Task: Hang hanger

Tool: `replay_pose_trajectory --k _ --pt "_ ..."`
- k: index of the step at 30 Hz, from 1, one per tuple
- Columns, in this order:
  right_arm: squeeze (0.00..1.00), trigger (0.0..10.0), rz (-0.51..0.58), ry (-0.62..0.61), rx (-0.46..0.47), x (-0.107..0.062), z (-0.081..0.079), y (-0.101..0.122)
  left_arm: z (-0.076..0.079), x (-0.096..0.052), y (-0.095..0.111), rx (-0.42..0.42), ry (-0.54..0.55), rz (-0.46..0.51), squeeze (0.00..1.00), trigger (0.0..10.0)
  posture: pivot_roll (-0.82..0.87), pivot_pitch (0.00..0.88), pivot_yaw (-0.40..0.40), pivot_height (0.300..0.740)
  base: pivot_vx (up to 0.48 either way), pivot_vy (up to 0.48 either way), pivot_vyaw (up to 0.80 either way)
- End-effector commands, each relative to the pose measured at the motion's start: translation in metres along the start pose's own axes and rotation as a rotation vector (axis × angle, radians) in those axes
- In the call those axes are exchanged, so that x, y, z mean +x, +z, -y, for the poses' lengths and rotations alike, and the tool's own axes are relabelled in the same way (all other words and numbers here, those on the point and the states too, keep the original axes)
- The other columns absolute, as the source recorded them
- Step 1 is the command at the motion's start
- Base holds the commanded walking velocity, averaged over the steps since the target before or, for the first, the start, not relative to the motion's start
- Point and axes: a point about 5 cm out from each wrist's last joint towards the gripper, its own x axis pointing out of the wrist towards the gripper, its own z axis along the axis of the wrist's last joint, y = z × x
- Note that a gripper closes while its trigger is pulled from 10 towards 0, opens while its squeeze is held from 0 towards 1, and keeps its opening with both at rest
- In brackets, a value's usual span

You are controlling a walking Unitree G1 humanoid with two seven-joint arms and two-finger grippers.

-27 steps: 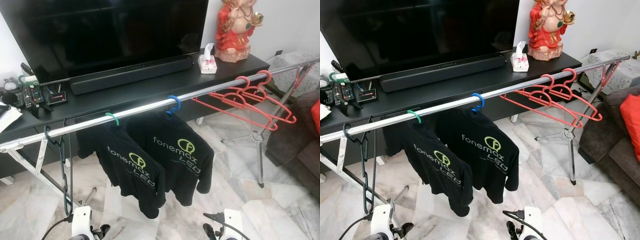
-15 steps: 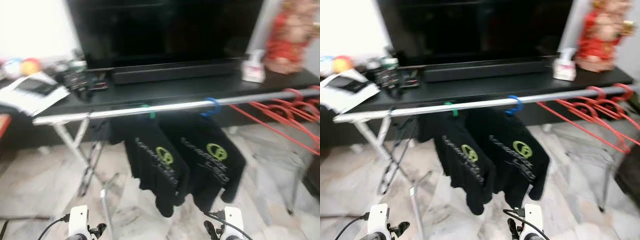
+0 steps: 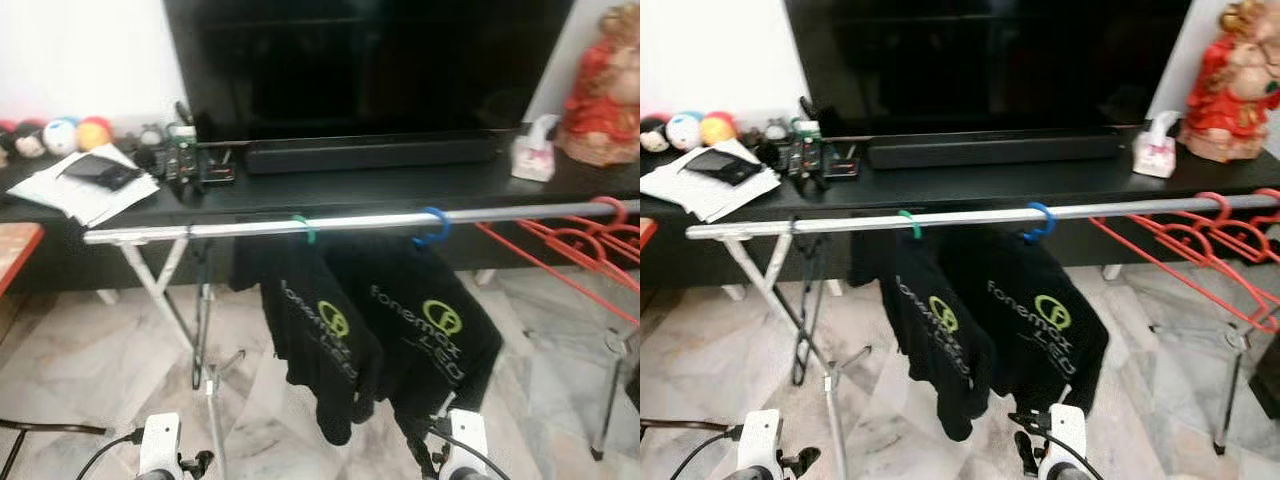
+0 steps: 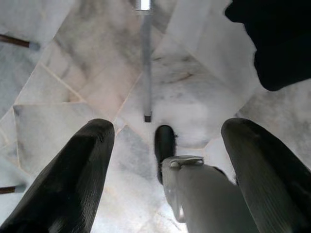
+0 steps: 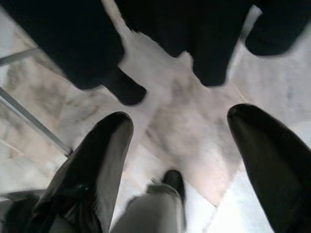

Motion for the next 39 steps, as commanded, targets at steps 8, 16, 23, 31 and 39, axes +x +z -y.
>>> replay_pose_trajectory --k 8,16,23,31,39 --pt "0.0 10.0 0.073 0.015 -0.027 0.004 -0.005 0.02 -0.002 -0.001 -0.006 -0.004 0.023 -0.009 0.0 10.0 -0.07 0.0 -0.027 0.74 0.0 -0.248 0.0" --pt "0.0 10.0 0.276 0.092 -0.075 0.007 -0.019 0.064 -0.004 -0.002 -0.007 -0.015 0.032 -0.005 0.0 10.0 -0.07 0.0 -0.031 0.74 0.0 0.0 0.0" --pt "0.0 10.0 0.522 0.203 -0.029 -0.001 -0.031 0.104 -0.004 -0.002 -0.008 -0.015 0.036 -0.001 0.0 10.0 -0.07 0.0 -0.041 0.74 0.0 0.0 0.0" --pt "0.0 10.0 0.734 0.246 -0.061 -0.018 -0.03 0.141 -0.004 -0.003 -0.008 -0.031 0.037 0.009 0.0 10.0 -0.08 0.0 -0.043 0.74 0.0 0.0 0.0" --pt "0.0 10.0 0.887 0.112 -0.037 -0.035 -0.014 0.188 -0.003 -0.002 -0.007 -0.03 0.025 0.013 0.0 10.0 -0.08 0.0 -0.044 0.74 0.0 0.0 0.0"
